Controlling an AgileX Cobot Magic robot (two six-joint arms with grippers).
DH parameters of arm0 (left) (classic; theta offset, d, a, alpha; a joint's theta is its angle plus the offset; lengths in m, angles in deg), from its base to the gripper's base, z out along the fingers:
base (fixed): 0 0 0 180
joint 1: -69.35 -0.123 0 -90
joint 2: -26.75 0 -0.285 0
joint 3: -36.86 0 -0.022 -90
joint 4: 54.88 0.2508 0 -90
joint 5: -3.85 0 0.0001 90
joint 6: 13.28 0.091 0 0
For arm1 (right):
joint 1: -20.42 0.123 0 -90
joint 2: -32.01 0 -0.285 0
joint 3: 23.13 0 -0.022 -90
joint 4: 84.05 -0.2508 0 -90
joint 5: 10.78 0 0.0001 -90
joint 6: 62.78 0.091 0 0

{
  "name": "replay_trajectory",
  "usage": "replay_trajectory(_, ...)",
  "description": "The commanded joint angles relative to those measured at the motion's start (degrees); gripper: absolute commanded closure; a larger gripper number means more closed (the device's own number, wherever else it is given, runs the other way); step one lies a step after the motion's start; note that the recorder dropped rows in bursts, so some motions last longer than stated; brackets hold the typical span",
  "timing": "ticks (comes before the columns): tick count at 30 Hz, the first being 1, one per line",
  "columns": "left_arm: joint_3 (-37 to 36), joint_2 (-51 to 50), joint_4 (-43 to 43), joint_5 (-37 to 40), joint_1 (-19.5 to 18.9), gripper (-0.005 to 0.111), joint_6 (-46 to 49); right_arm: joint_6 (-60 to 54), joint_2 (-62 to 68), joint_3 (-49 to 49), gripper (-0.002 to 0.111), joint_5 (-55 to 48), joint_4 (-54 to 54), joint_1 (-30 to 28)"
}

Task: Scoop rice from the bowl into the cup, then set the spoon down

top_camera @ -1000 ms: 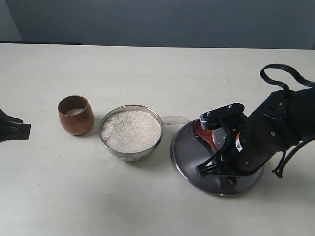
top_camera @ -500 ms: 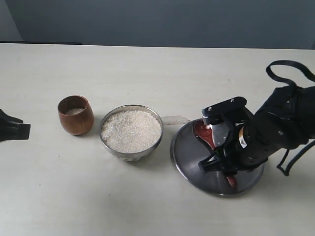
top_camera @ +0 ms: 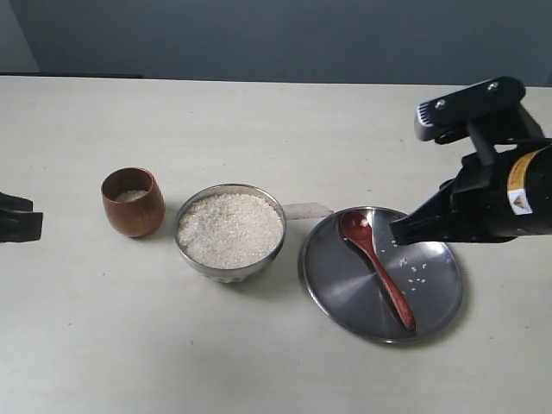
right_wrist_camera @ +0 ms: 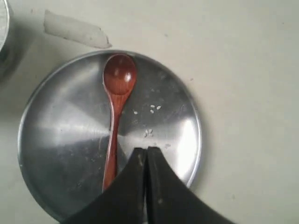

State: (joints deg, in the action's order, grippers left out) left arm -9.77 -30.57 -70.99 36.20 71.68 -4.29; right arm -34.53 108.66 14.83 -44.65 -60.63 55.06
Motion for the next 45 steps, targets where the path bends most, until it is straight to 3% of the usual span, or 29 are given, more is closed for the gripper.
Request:
replay_trajectory(1,-0.4,6.3,0.1,1.1,0.1,0.106,0.2,0.0,-6.8,0.1,0.108,-3.6,1.1,-0.3)
replay_trajectory(21,-0.4,41.2,-0.3,16.4,0.1,0.106,0.1,-3.2,-40.5,0.5,0.108,-21.1,3.4,-0.3)
replay_trajectory(28,-0.4,49.5,-0.3,19.9,0.1,0.106,5.6,-6.2,-53.3,9.1,0.108,-21.1,1.6,-0.3)
replay_trajectory(33,-0.4,49.5,4.3,17.9,0.1,0.106,7.6,-6.5,-61.5,10.5,0.108,-14.7,3.1,-0.3)
replay_trajectory(41,-1.8,49.5,4.6,-0.2,0.1,0.106,4.1,-6.8,-63.6,12.3,0.108,-11.4,8.1,-0.3)
replay_trajectory(45,-5.6,49.5,4.6,-1.4,0.1,0.106,3.2,-6.8,-63.6,14.7,0.108,-7.8,9.1,-0.3)
